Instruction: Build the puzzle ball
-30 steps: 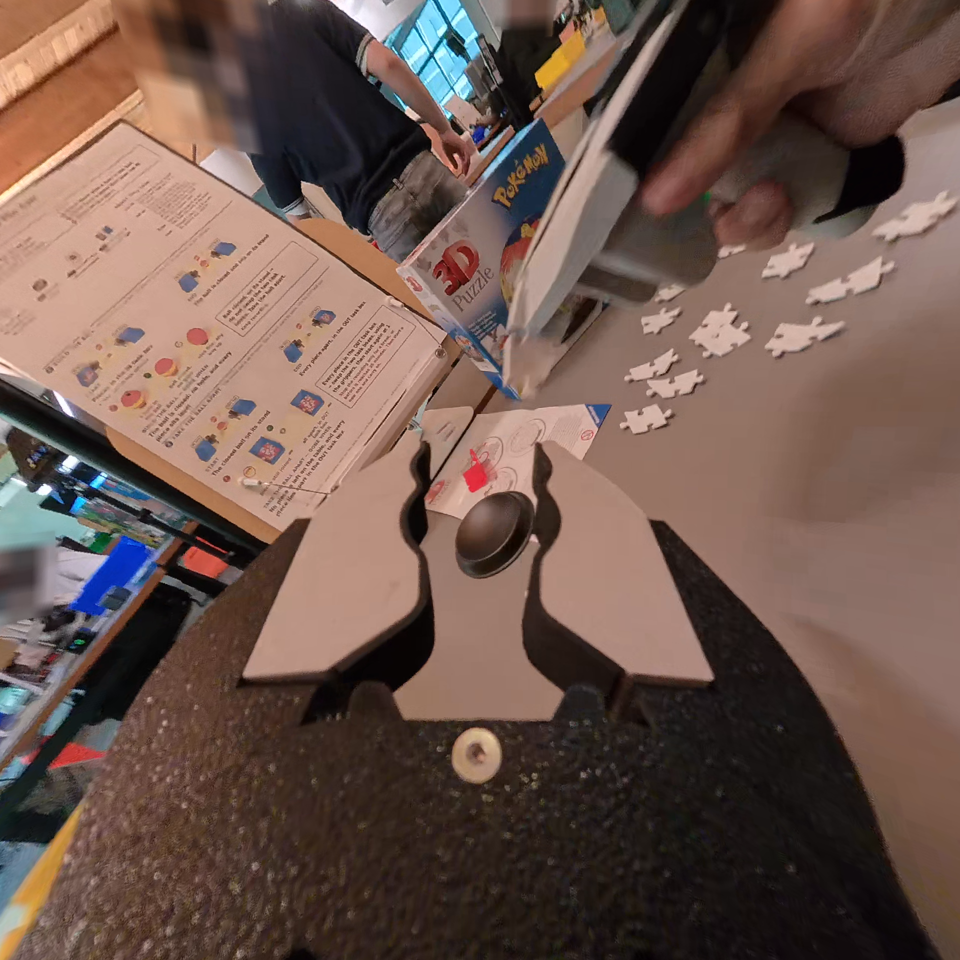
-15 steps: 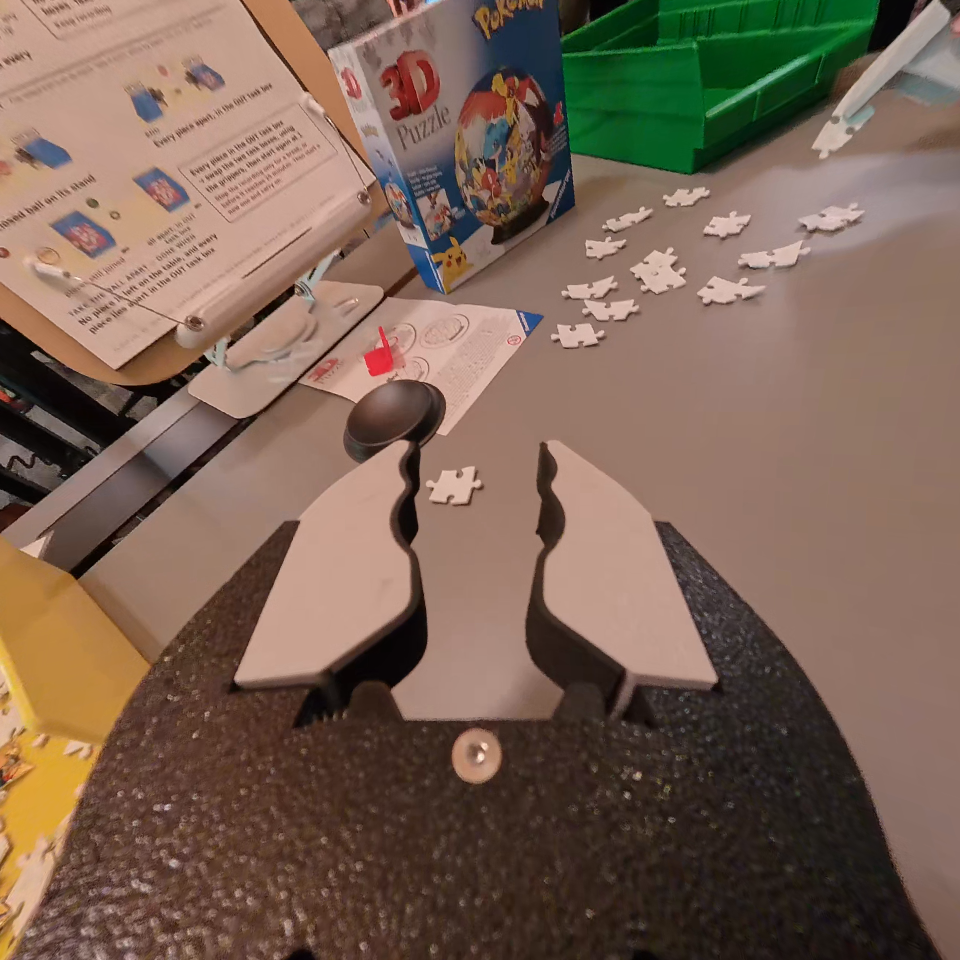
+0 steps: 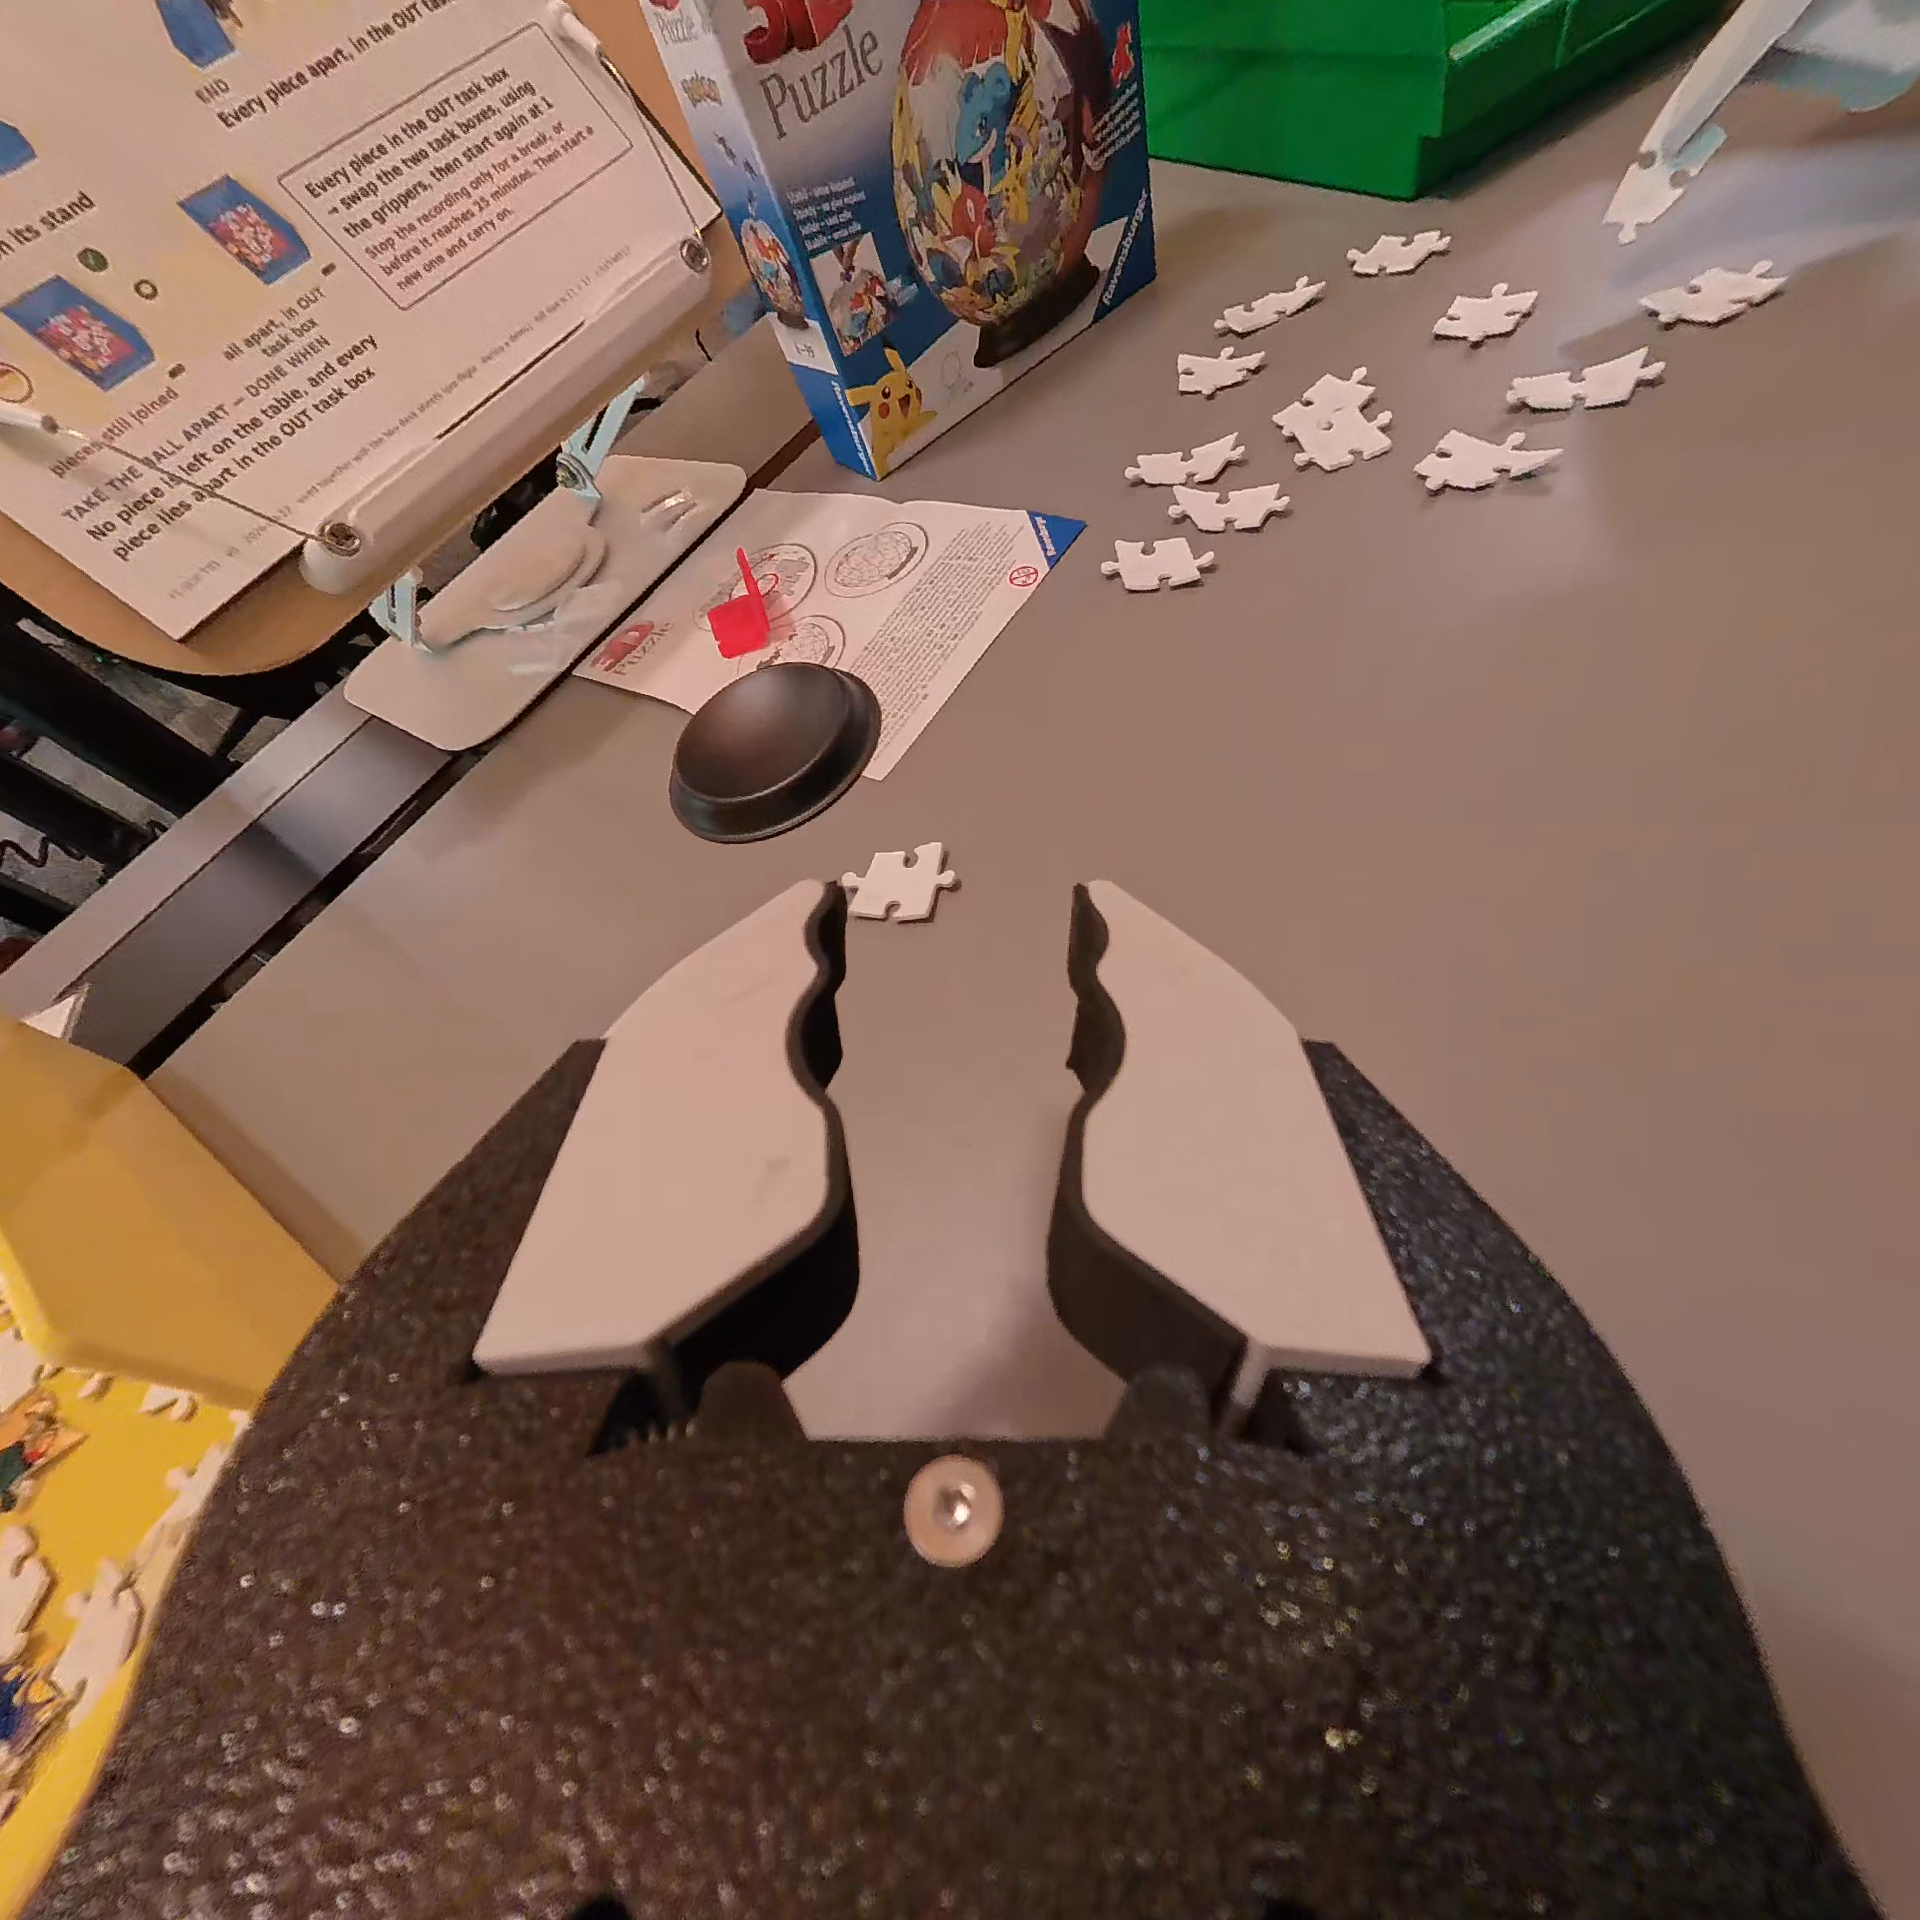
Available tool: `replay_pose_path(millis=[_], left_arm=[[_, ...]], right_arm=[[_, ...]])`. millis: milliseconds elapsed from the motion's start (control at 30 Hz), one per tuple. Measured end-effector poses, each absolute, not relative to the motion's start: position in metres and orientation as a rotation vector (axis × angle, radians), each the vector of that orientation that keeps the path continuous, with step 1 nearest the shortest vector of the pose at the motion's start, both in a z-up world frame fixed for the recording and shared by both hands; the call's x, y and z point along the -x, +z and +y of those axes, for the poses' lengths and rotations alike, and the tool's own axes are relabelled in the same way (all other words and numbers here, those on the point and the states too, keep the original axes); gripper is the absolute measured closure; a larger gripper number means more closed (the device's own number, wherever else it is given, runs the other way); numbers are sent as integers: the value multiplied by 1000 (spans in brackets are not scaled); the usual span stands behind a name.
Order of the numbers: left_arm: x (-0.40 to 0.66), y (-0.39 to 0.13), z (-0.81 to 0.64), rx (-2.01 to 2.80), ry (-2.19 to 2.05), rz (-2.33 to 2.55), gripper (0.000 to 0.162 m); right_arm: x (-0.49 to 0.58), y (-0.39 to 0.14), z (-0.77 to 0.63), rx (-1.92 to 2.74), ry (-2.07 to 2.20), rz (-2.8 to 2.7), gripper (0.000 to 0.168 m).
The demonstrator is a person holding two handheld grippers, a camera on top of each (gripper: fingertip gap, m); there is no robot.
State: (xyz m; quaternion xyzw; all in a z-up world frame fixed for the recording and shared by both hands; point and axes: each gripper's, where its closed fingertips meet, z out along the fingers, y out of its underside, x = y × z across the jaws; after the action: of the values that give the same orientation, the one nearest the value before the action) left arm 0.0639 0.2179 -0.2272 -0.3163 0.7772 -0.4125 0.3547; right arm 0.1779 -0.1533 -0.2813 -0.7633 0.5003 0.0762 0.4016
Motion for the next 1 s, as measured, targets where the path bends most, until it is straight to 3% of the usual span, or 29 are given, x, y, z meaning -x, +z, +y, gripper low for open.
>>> replay_pose_path(millis=[533, 700, 867, 1000], left_arm=[[-65, -226, 224, 842, -1077, 2018, 122], [-65, -226, 226, 833, -1053, 2030, 122], [-65, -222, 233, 849, -1050, 2012, 122], [-68, -217, 243, 877, -1050, 1978, 122]], right_arm=[[-173, -298, -167, 2051, 125, 1348, 163], [-172, -307, -177, 2160, 46, 1357, 148], [-178, -290, -179, 2152, -45, 1288, 139], [-193, -248, -161, 2076, -237, 1087, 134]])
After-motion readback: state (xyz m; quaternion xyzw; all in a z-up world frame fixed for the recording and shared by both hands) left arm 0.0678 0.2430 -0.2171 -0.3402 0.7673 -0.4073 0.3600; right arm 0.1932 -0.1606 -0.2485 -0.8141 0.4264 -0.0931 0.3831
